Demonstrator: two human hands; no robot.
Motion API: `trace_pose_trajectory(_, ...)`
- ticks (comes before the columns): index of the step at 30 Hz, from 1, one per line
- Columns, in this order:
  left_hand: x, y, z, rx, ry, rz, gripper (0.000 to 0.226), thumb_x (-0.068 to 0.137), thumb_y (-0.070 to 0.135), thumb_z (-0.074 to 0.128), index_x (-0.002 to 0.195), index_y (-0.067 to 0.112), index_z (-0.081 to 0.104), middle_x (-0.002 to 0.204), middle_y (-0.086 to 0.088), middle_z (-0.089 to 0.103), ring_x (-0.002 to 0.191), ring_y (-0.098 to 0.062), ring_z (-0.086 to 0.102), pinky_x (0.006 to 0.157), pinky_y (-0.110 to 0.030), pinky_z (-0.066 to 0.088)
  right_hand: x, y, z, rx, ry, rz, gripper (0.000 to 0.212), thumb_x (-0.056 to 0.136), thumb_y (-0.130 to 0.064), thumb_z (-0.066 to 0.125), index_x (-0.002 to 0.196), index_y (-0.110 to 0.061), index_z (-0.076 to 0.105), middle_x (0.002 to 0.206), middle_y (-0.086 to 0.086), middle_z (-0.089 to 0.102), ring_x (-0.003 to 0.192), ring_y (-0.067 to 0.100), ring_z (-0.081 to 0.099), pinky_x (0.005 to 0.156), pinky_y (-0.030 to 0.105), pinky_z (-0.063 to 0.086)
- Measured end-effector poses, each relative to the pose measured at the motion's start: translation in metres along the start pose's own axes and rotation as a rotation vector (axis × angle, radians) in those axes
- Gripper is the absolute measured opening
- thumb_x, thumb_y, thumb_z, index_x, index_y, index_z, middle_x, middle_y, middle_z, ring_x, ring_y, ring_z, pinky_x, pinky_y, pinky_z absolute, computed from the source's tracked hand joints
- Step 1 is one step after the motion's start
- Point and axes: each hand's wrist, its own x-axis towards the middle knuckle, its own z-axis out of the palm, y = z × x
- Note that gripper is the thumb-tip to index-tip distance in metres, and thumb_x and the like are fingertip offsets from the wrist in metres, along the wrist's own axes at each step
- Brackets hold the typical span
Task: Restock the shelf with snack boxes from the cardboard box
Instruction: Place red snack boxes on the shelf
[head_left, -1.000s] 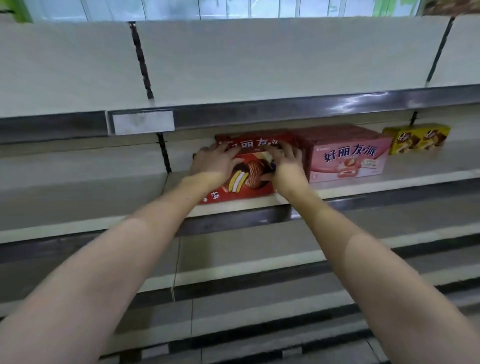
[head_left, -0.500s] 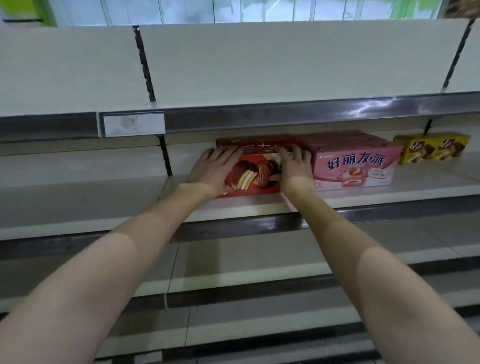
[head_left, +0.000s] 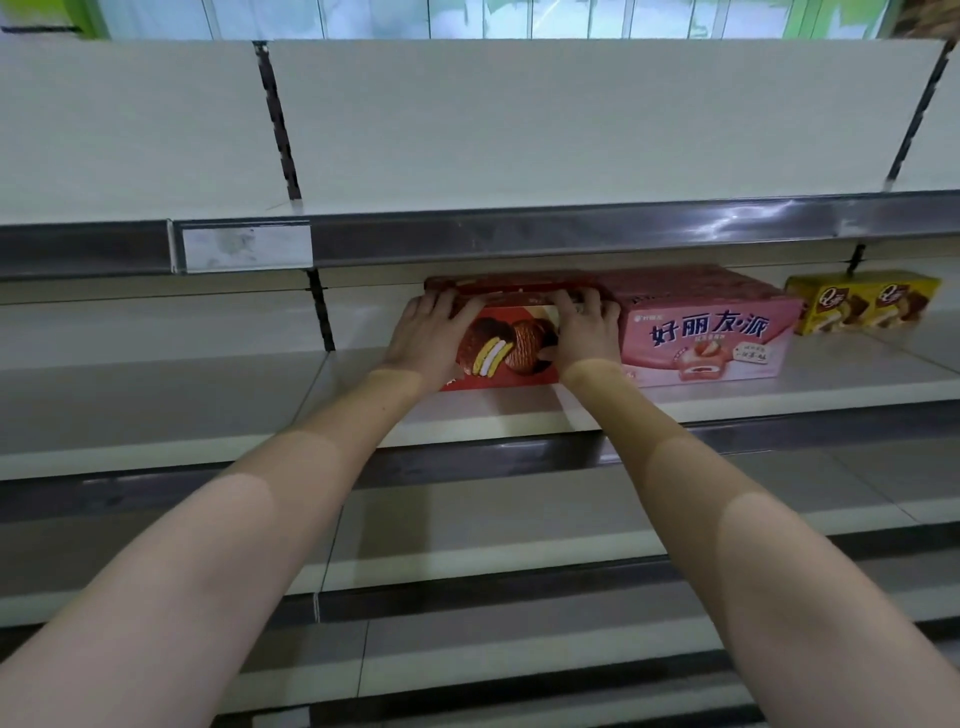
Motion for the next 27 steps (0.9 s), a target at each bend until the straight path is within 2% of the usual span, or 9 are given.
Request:
trace_pose_trajectory(6,0.008,0.021,-0.016,-0.042,-0.014,-0.114,0.073,0.088,0.056,0.059,0.147,0.023,0.031,0.144,-0.016,0.045,0.132,-0.037,0.039,0.106,-0.045,0.032,-0.006,0.000,-0.015,0.043,0.022,-0.001,0.064,0.090,-0.027,0.067,0.148,-0.027,0.041,0.151,0.014,0.035,0.129,0.043,0.035,0.112,0.043,0.030)
trace_pose_trajectory(8,0.008,0.027,-0.023,-0.051,-0.011,-0.119,0.071,0.089,0.051,0.059,0.147,0.020,0.035,0.146,-0.013,0.044,0.134,-0.035,0.037,0.107,-0.045,0.031,-0.011,-0.002,-0.021,0.108,0.029,-0.006,0.073,0.086,-0.036,0.072,0.150,-0.027,0.038,0.152,0.013,0.036,0.131,0.042,0.036,0.111,0.042,0.031)
trace_pose_trajectory(11,0.002,0.027,-0.034,-0.020,-0.038,-0.089,0.063,0.090,0.041,0.057,0.146,0.021,0.038,0.147,-0.012,0.042,0.135,-0.034,0.034,0.109,-0.047,0.029,-0.012,-0.009,-0.030,0.374,-0.133,0.033,0.088,0.073,-0.043,0.084,0.147,-0.022,0.042,0.141,0.007,0.054,0.126,0.031,0.051,0.102,0.033,0.044)
trace_pose_trajectory(14,-0.008,0.008,-0.045,-0.097,-0.058,-0.147,0.054,0.090,0.032,0.056,0.143,0.027,0.045,0.147,-0.008,0.043,0.136,-0.033,0.033,0.111,-0.048,0.027,-0.015,-0.021,-0.033,0.572,-0.295,0.017,0.077,0.067,-0.030,0.091,0.134,-0.019,0.056,0.123,0.001,0.068,0.112,0.020,0.064,0.096,0.031,0.052)
trace_pose_trajectory(17,-0.018,-0.024,-0.048,-0.379,-0.043,-0.316,0.042,0.097,0.020,0.045,0.135,0.030,0.058,0.145,-0.008,0.048,0.135,-0.035,0.035,0.113,-0.043,0.030,-0.025,-0.045,-0.033,0.798,-0.378,-0.040,0.070,0.065,-0.026,0.093,0.126,-0.015,0.061,0.105,0.001,0.073,0.089,0.018,0.073,0.080,0.034,0.060)
trace_pose_trajectory(19,-0.026,-0.040,-0.051,-0.488,-0.040,-0.479,0.043,0.098,0.019,0.039,0.131,0.030,0.063,0.143,-0.012,0.049,0.134,-0.038,0.038,0.113,-0.039,0.035,-0.034,-0.065,-0.035,0.875,-0.507,-0.114,0.077,0.062,-0.032,0.094,0.128,-0.013,0.059,0.102,0.003,0.075,0.086,0.018,0.074,0.080,0.035,0.061)
trace_pose_trajectory(21,-0.035,-0.050,-0.058,-0.583,-0.057,-0.600,0.036,0.095,0.034,0.047,0.123,0.027,0.068,0.139,-0.010,0.055,0.129,-0.036,0.047,0.108,-0.041,0.042,-0.043,-0.086,-0.038,0.879,-0.618,-0.202,0.084,0.061,-0.036,0.093,0.133,-0.013,0.056,0.105,0.004,0.075,0.095,0.016,0.073,0.089,0.033,0.057)
trace_pose_trajectory(23,-0.046,-0.055,-0.067,-0.785,-0.092,-0.625,0.038,0.083,0.052,0.063,0.105,0.023,0.072,0.124,-0.007,0.067,0.117,-0.031,0.059,0.098,-0.044,0.051,-0.048,-0.105,-0.039,0.890,-0.658,-0.264,0.081,0.066,-0.026,0.091,0.135,-0.007,0.053,0.107,0.008,0.074,0.097,0.017,0.072,0.088,0.031,0.056)
trace_pose_trajectory(27,-0.069,-0.070,-0.084,-1.035,-0.098,-0.714,0.033,0.071,0.046,0.078,0.089,0.021,0.068,0.100,-0.009,0.073,0.089,-0.021,0.069,0.087,-0.034,0.056,-0.056,-0.135,-0.041,0.870,-0.708,-0.306,0.046,0.078,0.002,0.076,0.122,0.002,0.061,0.108,0.017,0.072,0.095,0.028,0.072,0.083,0.038,0.061)
